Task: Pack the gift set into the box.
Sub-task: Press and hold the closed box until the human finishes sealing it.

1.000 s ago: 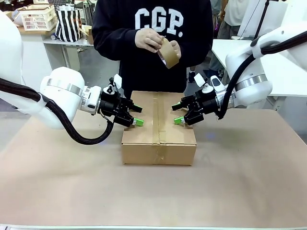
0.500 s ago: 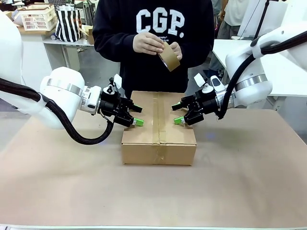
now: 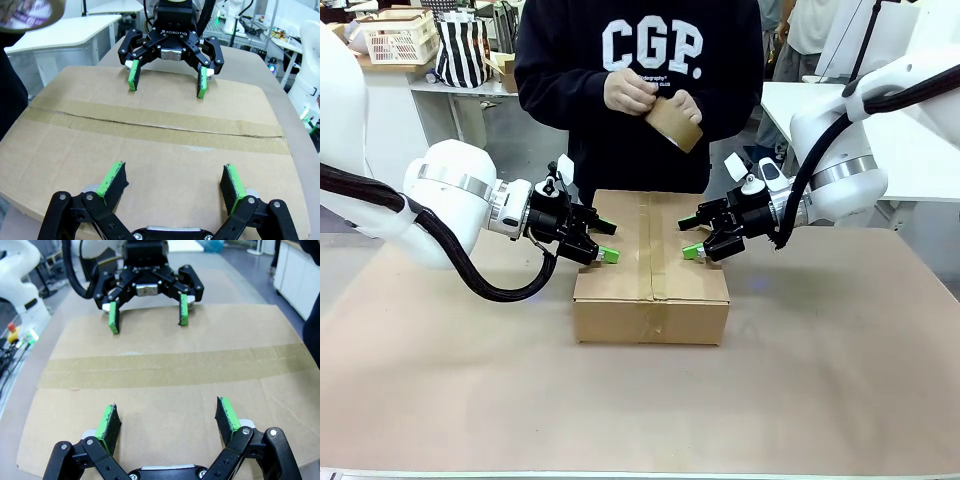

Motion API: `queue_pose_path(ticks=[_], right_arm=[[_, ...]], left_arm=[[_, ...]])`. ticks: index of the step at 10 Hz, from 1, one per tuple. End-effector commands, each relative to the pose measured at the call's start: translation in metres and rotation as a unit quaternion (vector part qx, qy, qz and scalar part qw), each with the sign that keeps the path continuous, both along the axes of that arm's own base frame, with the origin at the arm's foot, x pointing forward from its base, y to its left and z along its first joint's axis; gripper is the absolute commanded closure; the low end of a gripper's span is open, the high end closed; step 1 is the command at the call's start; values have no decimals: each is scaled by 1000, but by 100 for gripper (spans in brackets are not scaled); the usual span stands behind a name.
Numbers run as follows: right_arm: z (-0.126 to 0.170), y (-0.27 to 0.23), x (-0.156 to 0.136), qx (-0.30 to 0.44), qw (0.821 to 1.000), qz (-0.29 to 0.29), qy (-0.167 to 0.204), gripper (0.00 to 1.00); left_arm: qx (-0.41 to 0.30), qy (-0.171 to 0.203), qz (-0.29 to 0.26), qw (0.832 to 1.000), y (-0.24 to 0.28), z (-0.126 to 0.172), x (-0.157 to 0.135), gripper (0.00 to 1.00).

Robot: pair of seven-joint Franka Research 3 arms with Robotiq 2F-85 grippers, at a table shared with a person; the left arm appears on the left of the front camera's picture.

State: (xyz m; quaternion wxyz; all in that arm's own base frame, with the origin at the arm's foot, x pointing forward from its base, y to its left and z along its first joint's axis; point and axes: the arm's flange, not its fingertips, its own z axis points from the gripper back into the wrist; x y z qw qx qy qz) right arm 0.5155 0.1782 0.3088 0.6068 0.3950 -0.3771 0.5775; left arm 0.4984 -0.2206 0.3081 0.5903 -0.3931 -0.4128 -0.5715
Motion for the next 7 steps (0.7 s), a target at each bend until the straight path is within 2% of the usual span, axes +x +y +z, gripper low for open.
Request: queue_pose_path(ticks=[1, 7], right_arm=[[-3, 0, -1, -5, 1000, -2, 0, 0], [-3, 0, -1, -5, 1000, -2, 0, 0]], left_arm=[[1, -5, -3, 1000, 1, -4, -1, 0], [1, -5, -3, 1000, 1, -4, -1, 0]])
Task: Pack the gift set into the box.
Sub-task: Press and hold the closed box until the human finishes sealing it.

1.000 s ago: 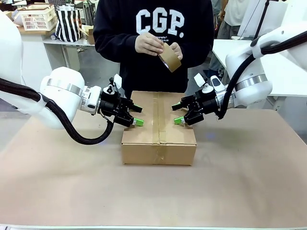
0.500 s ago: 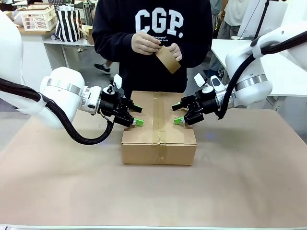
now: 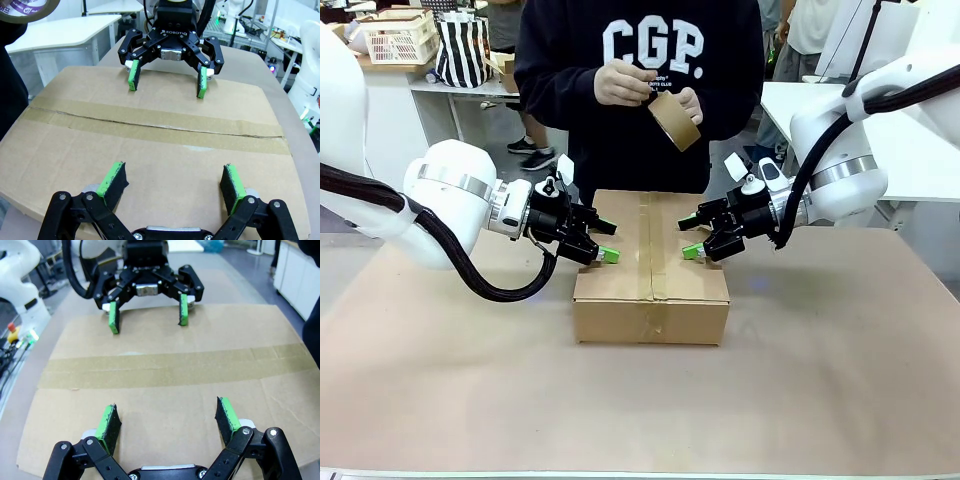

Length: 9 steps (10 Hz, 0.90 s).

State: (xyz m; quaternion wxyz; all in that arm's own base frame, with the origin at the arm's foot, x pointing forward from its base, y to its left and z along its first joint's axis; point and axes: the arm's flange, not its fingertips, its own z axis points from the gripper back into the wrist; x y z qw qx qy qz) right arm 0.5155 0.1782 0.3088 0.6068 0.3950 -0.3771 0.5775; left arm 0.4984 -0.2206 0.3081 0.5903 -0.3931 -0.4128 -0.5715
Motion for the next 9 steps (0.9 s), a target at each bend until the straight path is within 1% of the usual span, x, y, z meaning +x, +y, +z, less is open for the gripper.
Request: queue_pose_path(ticks=[1, 9], right_arm=[[-3, 0, -1, -5, 1000, -2, 0, 0], [-3, 0, -1, -5, 1000, -2, 0, 0]], left_arm=[[1, -5, -3, 1000, 1, -4, -1, 0], [1, -5, -3, 1000, 1, -4, -1, 0]])
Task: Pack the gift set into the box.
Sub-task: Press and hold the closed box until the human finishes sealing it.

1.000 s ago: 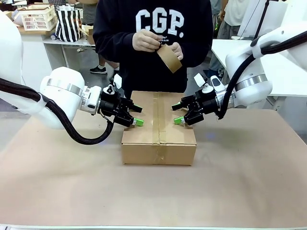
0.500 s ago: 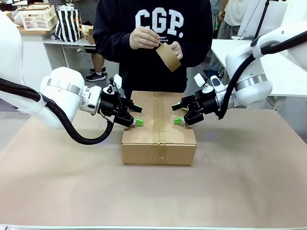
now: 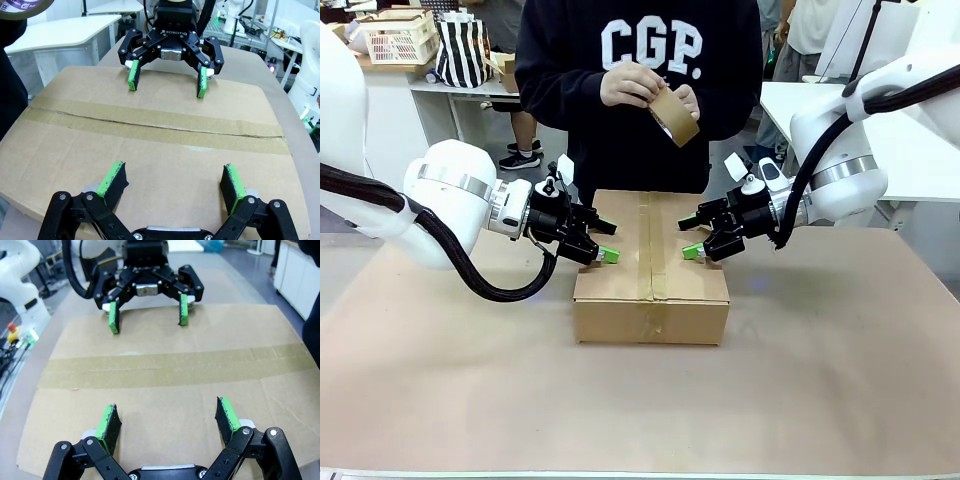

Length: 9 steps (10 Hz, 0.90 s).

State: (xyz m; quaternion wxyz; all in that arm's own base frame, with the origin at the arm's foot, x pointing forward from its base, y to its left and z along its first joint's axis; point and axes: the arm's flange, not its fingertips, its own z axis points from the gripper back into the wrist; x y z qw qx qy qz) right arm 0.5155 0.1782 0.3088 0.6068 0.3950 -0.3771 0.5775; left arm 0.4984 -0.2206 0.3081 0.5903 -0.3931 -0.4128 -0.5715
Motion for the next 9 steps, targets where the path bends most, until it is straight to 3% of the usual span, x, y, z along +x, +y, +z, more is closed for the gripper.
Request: queue_pose_path(ticks=[1, 9], right_arm=[[-3, 0, -1, -5, 1000, -2, 0, 0], [-3, 0, -1, -5, 1000, -2, 0, 0]], left_arm=[[1, -5, -3, 1000, 1, -4, -1, 0], [1, -5, -3, 1000, 1, -4, -1, 0]])
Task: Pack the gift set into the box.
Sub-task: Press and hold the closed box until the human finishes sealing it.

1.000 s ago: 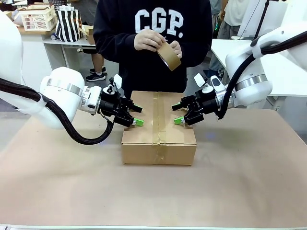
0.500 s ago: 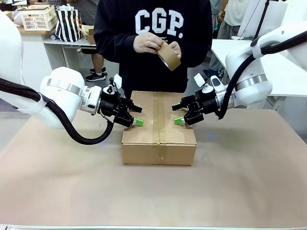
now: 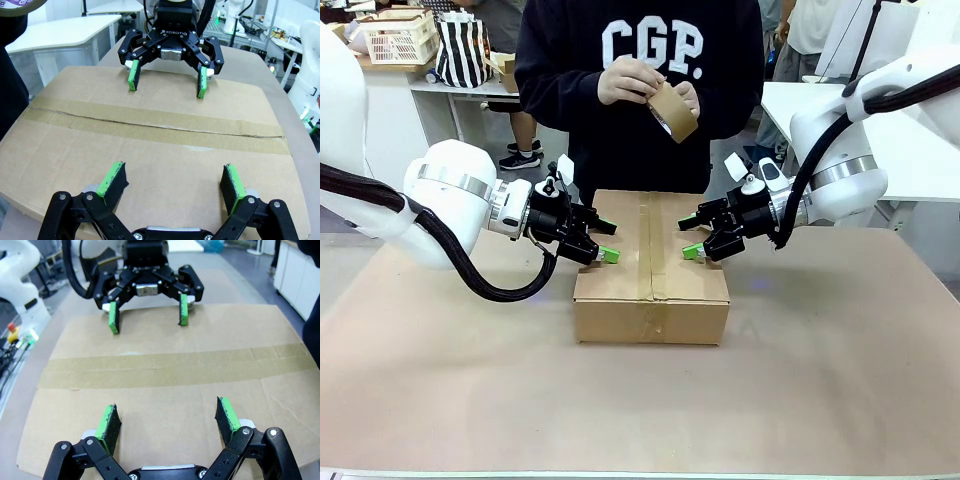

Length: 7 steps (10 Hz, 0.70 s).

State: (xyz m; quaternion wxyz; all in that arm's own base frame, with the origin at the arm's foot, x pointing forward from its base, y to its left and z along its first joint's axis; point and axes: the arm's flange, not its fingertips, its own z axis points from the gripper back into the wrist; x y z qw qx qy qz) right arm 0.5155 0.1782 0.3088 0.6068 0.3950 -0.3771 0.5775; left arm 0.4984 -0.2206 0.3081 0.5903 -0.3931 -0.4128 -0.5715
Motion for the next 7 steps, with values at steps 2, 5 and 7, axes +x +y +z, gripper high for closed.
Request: queue_pose_path(ticks=[2, 5, 7], right_arm=[[-3, 0, -1, -5, 1000, -2, 0, 0], [-3, 0, -1, -5, 1000, -2, 0, 0], [-3, 0, -1, -5, 1000, -2, 0, 0]], left_arm=[[1, -5, -3, 1000, 1, -4, -1, 0], [1, -5, -3, 1000, 1, -4, -1, 0], [1, -5, -3, 1000, 1, -4, -1, 0]])
